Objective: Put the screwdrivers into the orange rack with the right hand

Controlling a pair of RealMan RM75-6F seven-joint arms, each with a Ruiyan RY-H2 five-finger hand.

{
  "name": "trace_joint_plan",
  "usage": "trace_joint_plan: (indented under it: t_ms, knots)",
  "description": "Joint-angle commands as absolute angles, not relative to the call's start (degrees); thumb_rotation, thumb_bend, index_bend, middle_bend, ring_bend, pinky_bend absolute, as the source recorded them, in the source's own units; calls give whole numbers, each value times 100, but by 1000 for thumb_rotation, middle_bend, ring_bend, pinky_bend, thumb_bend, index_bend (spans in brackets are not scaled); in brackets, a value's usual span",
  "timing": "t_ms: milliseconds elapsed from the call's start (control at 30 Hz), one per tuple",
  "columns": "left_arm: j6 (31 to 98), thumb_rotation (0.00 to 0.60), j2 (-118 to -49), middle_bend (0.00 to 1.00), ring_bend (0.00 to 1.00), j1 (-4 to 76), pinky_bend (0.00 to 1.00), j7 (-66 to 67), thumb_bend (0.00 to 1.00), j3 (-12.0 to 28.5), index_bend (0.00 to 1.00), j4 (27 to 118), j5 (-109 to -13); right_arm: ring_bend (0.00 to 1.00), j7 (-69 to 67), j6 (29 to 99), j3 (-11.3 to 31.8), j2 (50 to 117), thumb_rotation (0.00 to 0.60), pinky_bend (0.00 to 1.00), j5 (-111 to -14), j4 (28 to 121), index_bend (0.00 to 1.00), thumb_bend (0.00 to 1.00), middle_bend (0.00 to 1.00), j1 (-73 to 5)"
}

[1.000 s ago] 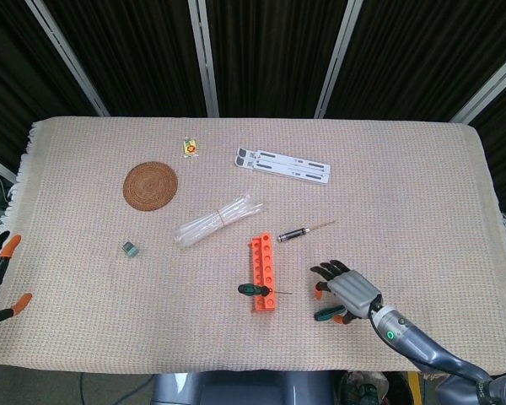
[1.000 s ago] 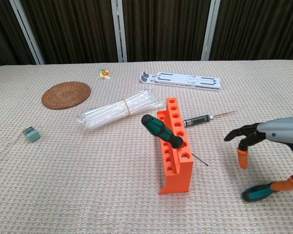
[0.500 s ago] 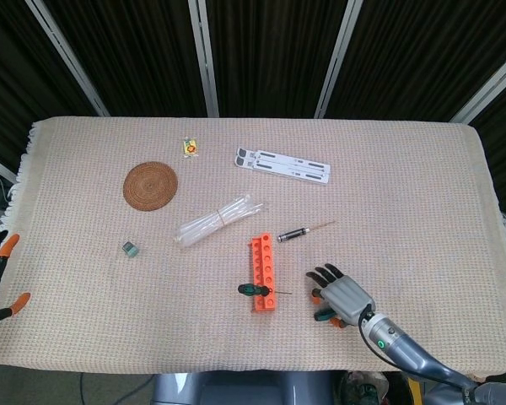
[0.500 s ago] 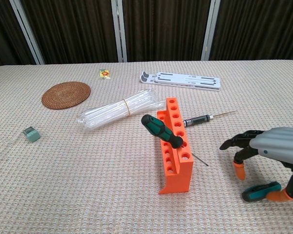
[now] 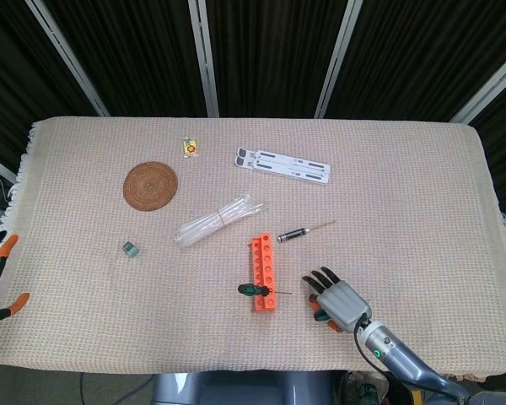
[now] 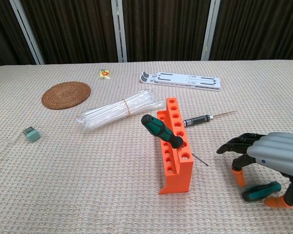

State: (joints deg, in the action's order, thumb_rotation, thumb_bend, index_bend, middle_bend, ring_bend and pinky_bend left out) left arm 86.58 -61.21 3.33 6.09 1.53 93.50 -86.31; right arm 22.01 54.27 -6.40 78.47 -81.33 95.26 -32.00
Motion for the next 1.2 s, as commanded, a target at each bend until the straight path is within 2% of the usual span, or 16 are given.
trace_joint_plan:
  t_ms: [33, 633, 933, 1100, 1200]
  knots:
    - [8652, 600, -6123, 0, 0, 331, 0, 603, 200, 149, 0, 9343, -8629, 0, 2226, 5441, -647, 7858, 600, 0, -8156, 9510, 453, 190, 65, -3183]
    - [8650, 600, -6137, 0, 0, 327, 0, 565, 199, 143, 0, 9310, -8638, 0, 2083, 5424, -598, 8048, 600, 0, -8203, 9213, 493, 206, 91, -3071]
    - [8637, 600, -6145, 0, 0, 338, 0, 572, 199, 147, 0, 9305, -8640, 0, 1835, 5462, -518, 8039, 600, 0, -8307, 9188, 574, 294, 159, -3064]
    - [8630, 600, -6145, 0, 0, 347, 0, 576, 200, 148, 0, 9313, -8650, 0, 1192, 5549, -291, 7785, 600, 0, -8321, 9540, 607, 317, 193, -3108]
    - [8640, 600, -6140, 0, 0, 345, 0, 577, 199, 142, 0, 9327, -8668, 0, 236, 5490, 28, 7433, 600, 0, -8201, 9956, 613, 321, 200, -3219]
